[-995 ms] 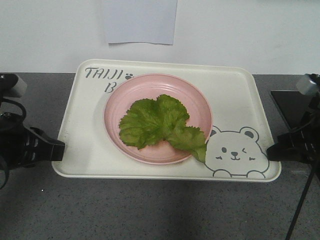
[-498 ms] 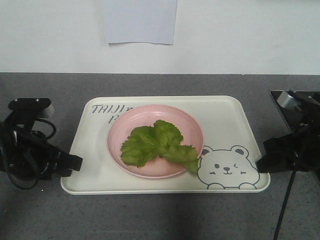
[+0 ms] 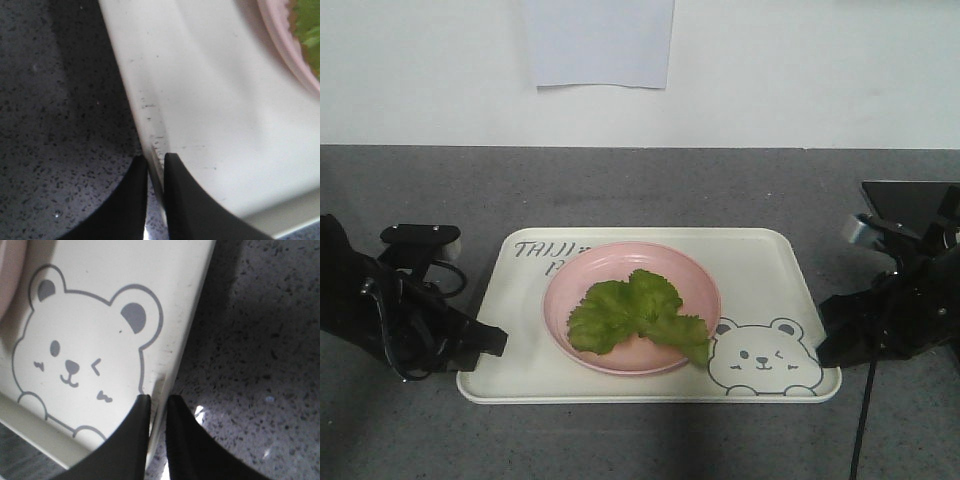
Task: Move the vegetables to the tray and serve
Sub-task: 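Lower the tray onto the counter with both grippers, then open both grippers and withdraw them from the tray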
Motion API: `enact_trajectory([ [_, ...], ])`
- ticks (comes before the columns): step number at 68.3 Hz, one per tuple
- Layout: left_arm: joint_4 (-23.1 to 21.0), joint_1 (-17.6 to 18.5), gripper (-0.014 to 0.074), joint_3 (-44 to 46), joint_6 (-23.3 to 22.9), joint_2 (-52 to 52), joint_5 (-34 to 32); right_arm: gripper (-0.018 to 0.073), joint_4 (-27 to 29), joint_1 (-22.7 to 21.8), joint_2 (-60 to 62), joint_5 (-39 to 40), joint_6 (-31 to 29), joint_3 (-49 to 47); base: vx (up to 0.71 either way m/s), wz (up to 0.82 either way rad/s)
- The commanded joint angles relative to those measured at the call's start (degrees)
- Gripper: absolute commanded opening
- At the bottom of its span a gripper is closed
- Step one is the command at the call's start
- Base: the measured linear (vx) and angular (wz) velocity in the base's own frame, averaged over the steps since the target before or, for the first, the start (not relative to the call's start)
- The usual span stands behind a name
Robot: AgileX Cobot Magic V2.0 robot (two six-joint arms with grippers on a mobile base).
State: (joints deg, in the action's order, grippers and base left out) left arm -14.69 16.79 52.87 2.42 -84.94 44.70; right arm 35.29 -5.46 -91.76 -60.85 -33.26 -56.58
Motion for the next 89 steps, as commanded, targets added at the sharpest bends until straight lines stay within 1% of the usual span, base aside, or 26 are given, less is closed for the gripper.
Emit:
enact_trajectory([
  [1, 0.39, 0.2, -0.0006, 1.65, 1.11, 0.82, -2.69, 0.0006, 0.5, 2.11, 1.25, -1.11, -2.28, -1.49, 0.0, 0.0],
  [10, 0.39, 0.2, 0.0004, 1.65, 1.16, 0.36, -2.64, 0.0044, -0.53, 3.77, 0.94, 0.45, -1.09, -1.49, 0.0, 0.0],
  [19, 1.43, 0.2, 0.0055, 1.65, 1.31, 0.36, -2.59, 0.0113, -1.24, 4.18, 0.94, 1.26, -0.15, -1.49, 0.0, 0.0],
  [24, 1.83, 0.2, 0.0107, 1.65, 1.24, 0.36, -2.32, 0.0164, -2.05, 4.18, 0.94, 1.44, 0.35, -1.49, 0.0, 0.0],
  [36, 1.83, 0.2, 0.0277, 1.78, 0.79, 0.5, -2.32, 0.0298, -3.78, 4.18, 1.07, 1.86, 0.47, -1.49, 0.0, 0.0],
  [40, 1.83, 0.2, 0.033, 1.78, 0.7, 0.97, -2.24, 0.0328, -3.83, 4.18, 1.43, 1.9, 0.47, -1.49, 0.0, 0.0],
  [45, 1.83, 0.2, 0.0367, 1.78, 0.7, 2.14, -1.99, 0.0351, -3.83, 4.18, 2.32, 2.11, 0.47, -1.49, 0.0, 0.0],
  [50, 1.83, 0.2, 0.0395, 1.78, 0.76, 3.98, -1.54, 0.0357, -4.21, 4.18, 3.8, 2.11, 0.47, -1.49, 0.0, 0.0],
  [58, 3.04, 0.2, 0.0399, 1.78, 0.88, 7.75, -0.48, 0.0355, -5.33, 4.18, 7.27, 2.05, 1.43, -1.49, 0.0, 0.0],
  [68, 6.31, 0.2, 0.0398, 1.78, 0.77, 13.61, 1.8, 0.0337, -9.18, 4.18, 13.26, 0.6, 6.45, -1.49, 0.0, 0.0],
  [76, 7.83, 0.02, 0.0398, 1.78, 0.64, 18.26, 4.15, 0.0317, -13.14, 4.25, 18.34, -1.28, 10.85, -1.49, 0.0, 0.0],
  [83, 8.67, 0.02, 0.0398, 1.78, 0.64, 22.48, 5.23, 0.0305, -15.22, 4.25, 23.61, -1.92, 12.81, -1.44, 0.0, 0.0],
  [89, 11.33, 0.02, 0.0398, 1.07, -1.33, 25.92, 5.79, 0.0304, -15.33, 4.25, 28.76, -1.48, 13.2, -0.23, 0.0, 0.0],
])
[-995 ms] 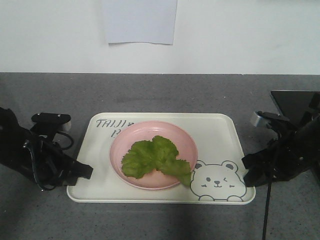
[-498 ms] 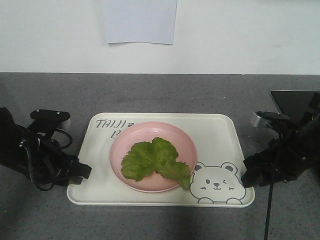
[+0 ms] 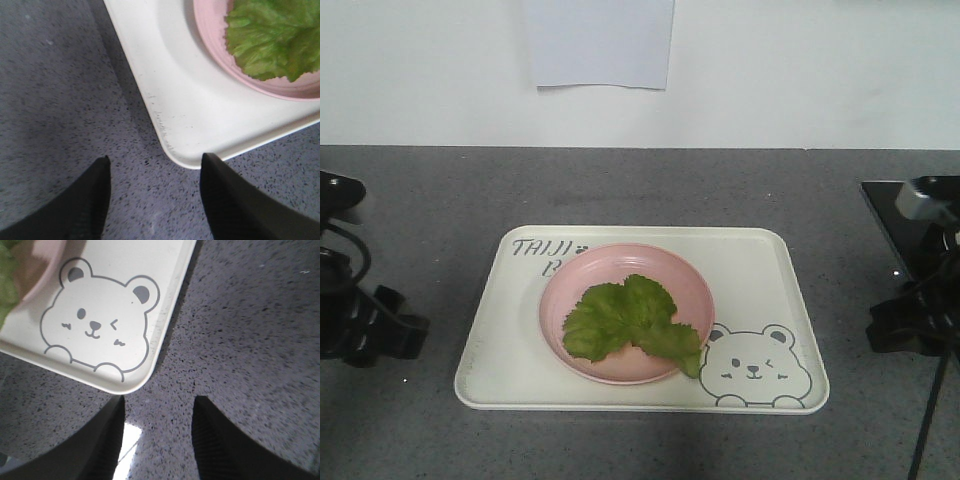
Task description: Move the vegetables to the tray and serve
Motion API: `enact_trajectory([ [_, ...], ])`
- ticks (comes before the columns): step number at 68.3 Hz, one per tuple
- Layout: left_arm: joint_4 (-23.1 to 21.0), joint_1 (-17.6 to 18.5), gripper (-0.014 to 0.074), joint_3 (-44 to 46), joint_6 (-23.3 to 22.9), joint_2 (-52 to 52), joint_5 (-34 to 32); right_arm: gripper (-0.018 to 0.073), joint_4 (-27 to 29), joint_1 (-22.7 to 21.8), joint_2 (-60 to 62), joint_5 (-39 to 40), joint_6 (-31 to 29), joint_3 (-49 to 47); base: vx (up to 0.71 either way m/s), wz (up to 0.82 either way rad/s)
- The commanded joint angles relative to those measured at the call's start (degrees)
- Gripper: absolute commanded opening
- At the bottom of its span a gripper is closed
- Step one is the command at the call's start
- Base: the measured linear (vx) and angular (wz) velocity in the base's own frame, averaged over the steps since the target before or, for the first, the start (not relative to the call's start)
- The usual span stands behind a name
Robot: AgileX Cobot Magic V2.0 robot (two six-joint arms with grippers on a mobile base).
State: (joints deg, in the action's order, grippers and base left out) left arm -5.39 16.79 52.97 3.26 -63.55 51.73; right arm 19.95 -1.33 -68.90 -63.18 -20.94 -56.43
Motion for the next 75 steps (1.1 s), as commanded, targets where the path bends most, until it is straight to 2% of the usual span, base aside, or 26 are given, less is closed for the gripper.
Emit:
enact_trajectory([
  [1, 2.98, 0.02, 0.0398, 0.77, -2.71, 5.12, -1.24, 0.0304, 0.01, 0.12, 6.81, 0.92, 0.88, 0.22, 0.0, 0.0],
  [10, 8.07, 0.02, 0.0398, -2.52, -8.62, 9.97, -1.37, 0.0304, -0.36, 0.62, 14.55, 2.51, 0.99, 4.7, 0.0, 0.0],
  [16, 9.73, 0.02, 0.0398, -5.05, -10.61, 13.39, -1.31, 0.0304, -3.48, 2.73, 19.37, 2.83, 2.8, 8.1, 0.0, 0.0],
  [28, 9.82, 0.02, 0.0398, -8.53, -10.67, 20.91, -1.1, 0.0304, -16.83, 8.45, 27.97, 2.41, 11.89, 12.58, 0.0, 0.0],
  [33, 9.82, 0.02, 0.0398, -9.67, -10.67, 23.56, -0.98, 0.0304, -19.95, 10.5, 31.14, 2.17, 13.72, 13.72, 0.0, 0.0],
  [55, 10.02, 0.02, 0.0383, -11.11, -10.55, 28.51, -1.41, 0.029, -19.95, 11.47, 38.81, 2.63, 17.24, 16.38, 0.0, 0.0],
  [64, 10.02, 0.02, 0.0303, -11.11, -10.55, 28.51, -1.53, 0.0239, -19.95, 11.47, 39.28, 2.64, 17.24, 16.37, 0.0, 0.0],
  [75, 10.02, 0.02, 0.0166, -11.11, -10.55, 28.51, -1.53, 0.0122, -19.38, 11.47, 39.28, 2.77, 17.24, 16.37, 0.0, 0.0],
])
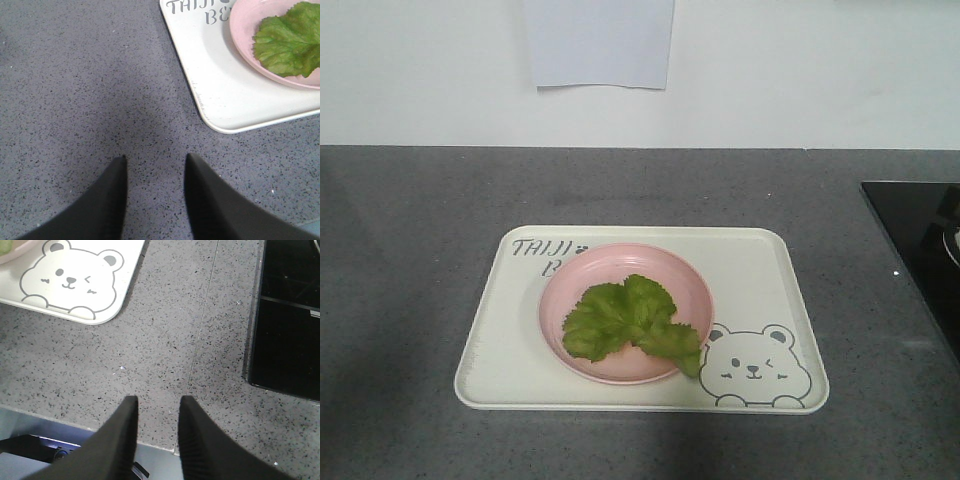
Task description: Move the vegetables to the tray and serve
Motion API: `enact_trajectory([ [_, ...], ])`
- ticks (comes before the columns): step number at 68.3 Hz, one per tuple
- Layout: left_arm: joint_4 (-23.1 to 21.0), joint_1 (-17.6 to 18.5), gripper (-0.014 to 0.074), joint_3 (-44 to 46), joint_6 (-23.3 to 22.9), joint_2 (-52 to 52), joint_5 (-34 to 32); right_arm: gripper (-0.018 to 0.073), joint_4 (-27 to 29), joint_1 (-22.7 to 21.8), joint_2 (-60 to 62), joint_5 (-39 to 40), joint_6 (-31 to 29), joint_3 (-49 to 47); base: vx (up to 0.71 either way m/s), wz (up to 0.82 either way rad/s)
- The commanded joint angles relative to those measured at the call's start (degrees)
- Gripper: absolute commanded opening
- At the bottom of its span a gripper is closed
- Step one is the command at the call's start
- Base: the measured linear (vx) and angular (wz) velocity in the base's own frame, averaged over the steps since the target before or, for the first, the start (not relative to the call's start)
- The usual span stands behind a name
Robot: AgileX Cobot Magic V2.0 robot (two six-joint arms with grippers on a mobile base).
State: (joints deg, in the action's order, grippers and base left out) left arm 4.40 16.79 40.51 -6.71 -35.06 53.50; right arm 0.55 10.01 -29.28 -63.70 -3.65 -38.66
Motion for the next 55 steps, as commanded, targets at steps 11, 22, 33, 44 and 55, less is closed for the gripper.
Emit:
enact_trajectory([
  [11, 0.23, 0.02, 0.0046, 1.35, -0.58, 0.02, -3.5, 0.0, 0.16, 0.14, -0.34, 3.31, -0.04, -1.4, 0.0, 0.0],
  [22, 0.16, 0.02, -0.0008, 1.35, -0.58, 0.02, -3.32, -0.001, 0.04, 0.14, -0.34, 3.14, -0.7, -1.4, 0.0, 0.0],
  [33, 0.21, 0.02, -0.0008, 1.35, -0.58, 0.02, -2.65, -0.001, 0.04, 0.14, -0.34, 2.86, -0.7, -1.4, 0.0, 0.0],
  [44, 0.21, 0.02, -0.0008, 1.35, -0.58, 0.02, -2.65, -0.001, 0.04, 0.14, -0.34, 2.86, -0.7, -1.4, 0.0, 0.0],
  [55, 0.21, 0.02, -0.0008, 1.35, -0.58, 0.02, -2.65, -0.001, 0.04, 0.14, -0.34, 2.86, -0.7, -1.4, 0.0, 0.0],
])
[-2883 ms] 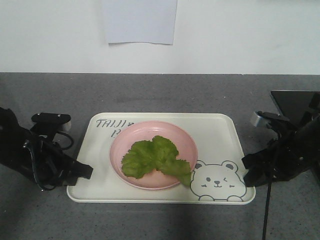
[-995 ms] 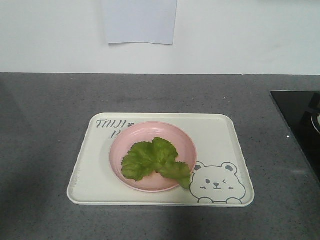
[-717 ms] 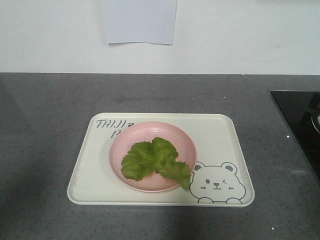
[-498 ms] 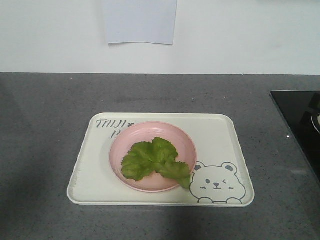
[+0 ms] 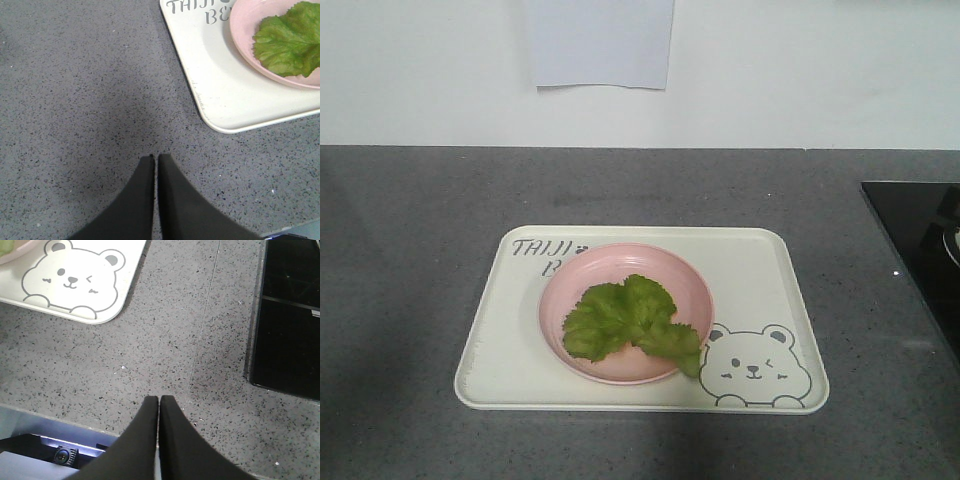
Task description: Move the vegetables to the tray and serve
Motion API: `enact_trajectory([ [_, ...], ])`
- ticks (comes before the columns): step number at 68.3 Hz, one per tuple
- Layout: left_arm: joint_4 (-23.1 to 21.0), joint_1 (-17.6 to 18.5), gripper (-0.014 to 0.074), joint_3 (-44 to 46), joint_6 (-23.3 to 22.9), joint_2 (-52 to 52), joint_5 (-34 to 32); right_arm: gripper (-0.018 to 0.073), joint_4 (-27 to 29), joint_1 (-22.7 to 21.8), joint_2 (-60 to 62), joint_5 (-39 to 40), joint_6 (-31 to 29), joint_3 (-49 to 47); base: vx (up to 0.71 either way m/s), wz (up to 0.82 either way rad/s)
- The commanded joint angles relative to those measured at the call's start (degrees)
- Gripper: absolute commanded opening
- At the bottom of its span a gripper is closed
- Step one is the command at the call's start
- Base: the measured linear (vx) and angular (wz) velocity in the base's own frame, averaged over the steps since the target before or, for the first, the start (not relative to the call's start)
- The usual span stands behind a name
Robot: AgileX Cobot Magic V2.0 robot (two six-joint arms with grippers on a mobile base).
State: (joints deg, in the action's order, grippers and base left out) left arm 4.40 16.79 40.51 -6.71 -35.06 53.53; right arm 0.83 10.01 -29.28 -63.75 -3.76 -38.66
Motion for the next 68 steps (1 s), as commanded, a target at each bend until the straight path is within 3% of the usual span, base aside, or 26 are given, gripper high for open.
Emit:
enact_trajectory([
  [1, 0.21, 0.02, -0.0008, 1.35, -0.58, 0.02, -2.68, -0.001, -0.23, 0.14, -0.34, 2.91, -0.59, -1.4, 0.0, 0.0],
  [12, 0.0, -0.04, -0.0007, 1.35, -0.51, 1.39, -2.77, -0.001, -0.16, 0.14, -0.34, 2.91, -0.59, -1.4, 0.0, 0.0],
  [19, -0.49, -1.99, -0.0007, 0.81, 2.94, 4.94, -5.02, -0.001, -0.17, 0.14, -0.34, 2.29, -0.59, -1.4, 0.0, 0.0],
  [35, -7.47, -9.68, -0.0007, -9.89, 10.64, 16.16, -21.84, -0.001, -0.17, 0.14, -0.34, 1.12, -0.59, -1.4, 0.0, 0.0],
  [51, -7.35, -13.51, -0.0007, -26.71, 10.23, 26.43, -36.55, -0.001, -0.17, 0.14, -0.34, 1.12, -0.59, -1.4, 0.0, 0.0],
  [68, -7.35, -16.62, -0.0007, -36.87, 9.87, 33.73, -44.68, -0.001, -0.17, 0.14, -0.34, 1.12, -0.59, -1.4, 0.0, 0.0],
])
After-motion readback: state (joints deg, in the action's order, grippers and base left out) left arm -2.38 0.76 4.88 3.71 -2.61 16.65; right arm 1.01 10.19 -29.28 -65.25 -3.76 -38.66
